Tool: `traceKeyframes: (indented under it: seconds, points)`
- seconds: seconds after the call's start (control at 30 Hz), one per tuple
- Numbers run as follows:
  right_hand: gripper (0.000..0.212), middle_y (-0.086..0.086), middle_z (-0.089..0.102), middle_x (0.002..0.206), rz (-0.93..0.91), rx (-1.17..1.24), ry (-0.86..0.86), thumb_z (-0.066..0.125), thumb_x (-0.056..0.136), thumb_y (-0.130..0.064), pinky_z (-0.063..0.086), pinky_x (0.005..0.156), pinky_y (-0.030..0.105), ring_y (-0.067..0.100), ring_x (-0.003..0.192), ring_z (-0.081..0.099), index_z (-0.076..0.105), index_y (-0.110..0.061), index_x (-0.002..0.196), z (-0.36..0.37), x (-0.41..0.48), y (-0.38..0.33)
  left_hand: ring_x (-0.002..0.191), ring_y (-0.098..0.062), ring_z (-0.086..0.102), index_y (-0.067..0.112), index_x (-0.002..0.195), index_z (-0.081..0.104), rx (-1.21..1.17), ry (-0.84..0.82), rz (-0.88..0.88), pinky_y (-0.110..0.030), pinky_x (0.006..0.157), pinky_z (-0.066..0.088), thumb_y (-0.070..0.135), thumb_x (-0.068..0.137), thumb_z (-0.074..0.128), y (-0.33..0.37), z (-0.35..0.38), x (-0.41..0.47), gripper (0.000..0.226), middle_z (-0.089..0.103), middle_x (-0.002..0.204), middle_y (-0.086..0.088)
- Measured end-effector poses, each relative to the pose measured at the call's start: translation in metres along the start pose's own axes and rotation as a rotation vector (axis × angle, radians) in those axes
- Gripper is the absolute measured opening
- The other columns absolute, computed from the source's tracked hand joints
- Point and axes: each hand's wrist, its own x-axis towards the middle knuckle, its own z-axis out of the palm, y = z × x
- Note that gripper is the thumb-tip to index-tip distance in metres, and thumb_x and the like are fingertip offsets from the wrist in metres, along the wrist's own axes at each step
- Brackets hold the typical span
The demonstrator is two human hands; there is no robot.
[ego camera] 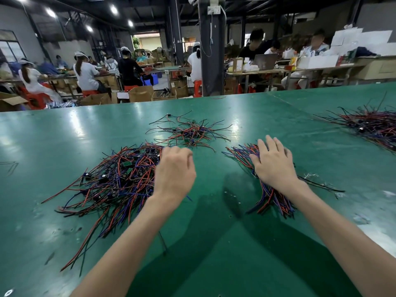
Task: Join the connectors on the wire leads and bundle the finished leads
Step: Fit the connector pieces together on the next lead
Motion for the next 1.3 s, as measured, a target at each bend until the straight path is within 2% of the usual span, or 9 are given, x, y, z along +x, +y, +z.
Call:
traceKeyframes:
  seconds: [0.13,0.33,0.57,0.8,0.97,1.1,1.17,1.23,1.3]
  points:
    - [0.053,0.006,0.025,0.155,-0.17,0.05,0.023,0.038,0.099,-0.04,0.012,0.115,0.04,0.021,0.145,0.015,0.032,-0.015,0.146,0.0,-0.013,-0.029,0.106,-0.03,0.044,0.007,0.119,0.057,0.322,0.014,-0.305,-0.038,0.088,0.038,0.006,0.084,0.051,-0.035,-0.02,0.02,0.035,0.055,0.114,-0.017]
    - [0.056,0.005,0.019,0.158,-0.391,0.013,-0.169,0.037,0.099,-0.045,0.008,0.117,0.04,0.019,0.147,0.007,0.029,-0.018,0.147,0.017,-0.037,-0.065,0.114,-0.035,0.051,0.011,0.116,0.062,0.397,-0.423,-0.606,-0.045,0.098,0.043,0.019,0.085,0.055,-0.079,-0.015,0.022,0.033,0.056,0.122,-0.017]
    - [0.057,0.002,0.024,0.156,-0.431,0.028,-0.248,0.037,0.099,-0.045,0.009,0.117,0.039,0.017,0.146,0.01,0.027,-0.018,0.148,0.022,-0.044,-0.066,0.097,-0.033,0.061,0.011,0.097,0.074,0.238,-0.145,-0.532,-0.036,0.079,0.049,0.013,0.087,0.064,-0.087,-0.01,0.02,0.014,0.068,0.104,-0.013]
    - [0.054,-0.001,0.03,0.153,-0.438,0.066,-0.226,0.039,0.099,-0.043,0.011,0.115,0.036,0.015,0.145,0.015,0.031,-0.019,0.146,0.021,-0.043,-0.066,0.069,-0.034,0.063,0.0,0.092,0.059,0.012,0.318,-0.307,-0.035,0.06,0.044,0.013,0.094,0.057,-0.082,-0.02,0.024,0.014,0.068,0.077,-0.018]
    - [0.045,-0.004,0.047,0.141,-0.44,0.167,-0.122,0.043,0.098,-0.038,0.021,0.107,0.031,0.015,0.135,0.032,0.042,-0.02,0.139,0.019,-0.043,-0.067,0.053,-0.016,0.062,0.007,0.092,0.055,-0.337,0.485,-0.023,-0.026,0.05,0.05,0.018,0.097,0.054,-0.055,-0.033,0.027,0.012,0.068,0.082,0.003]
    - [0.038,0.001,0.06,0.125,-0.37,0.482,-0.05,0.051,0.097,-0.03,0.035,0.103,0.035,0.018,0.119,0.05,0.052,-0.014,0.132,0.013,-0.043,-0.071,0.054,-0.012,0.063,0.02,0.088,0.048,-0.745,0.41,-0.052,-0.02,0.053,0.05,0.018,0.097,0.053,-0.025,-0.039,0.028,0.01,0.071,0.079,0.007]
    - [0.033,0.0,0.066,0.11,-0.308,0.727,-0.05,0.057,0.095,-0.024,0.042,0.093,0.028,0.015,0.105,0.058,0.058,-0.013,0.126,0.009,-0.043,-0.074,0.055,-0.013,0.062,0.016,0.09,0.05,-0.91,0.324,-0.105,-0.021,0.055,0.051,0.014,0.096,0.053,-0.015,-0.038,0.027,0.007,0.073,0.075,0.004]
    - [0.029,-0.003,0.067,0.102,-0.272,0.964,-0.135,0.064,0.091,-0.022,0.044,0.083,0.018,0.012,0.096,0.061,0.061,-0.018,0.119,0.005,-0.043,-0.075,0.057,-0.014,0.061,0.012,0.091,0.051,-1.078,0.197,-0.186,-0.023,0.057,0.052,0.013,0.096,0.052,-0.007,-0.034,0.023,0.005,0.074,0.078,0.0]
    - [0.029,-0.004,0.066,0.105,-0.27,1.163,-0.259,0.068,0.086,-0.024,0.047,0.085,0.022,0.012,0.094,0.06,0.061,-0.028,0.114,0.001,-0.044,-0.076,0.058,-0.014,0.06,0.01,0.091,0.052,-1.235,0.053,-0.282,-0.025,0.058,0.052,0.012,0.095,0.051,0.0,-0.027,0.018,0.005,0.074,0.08,-0.006]
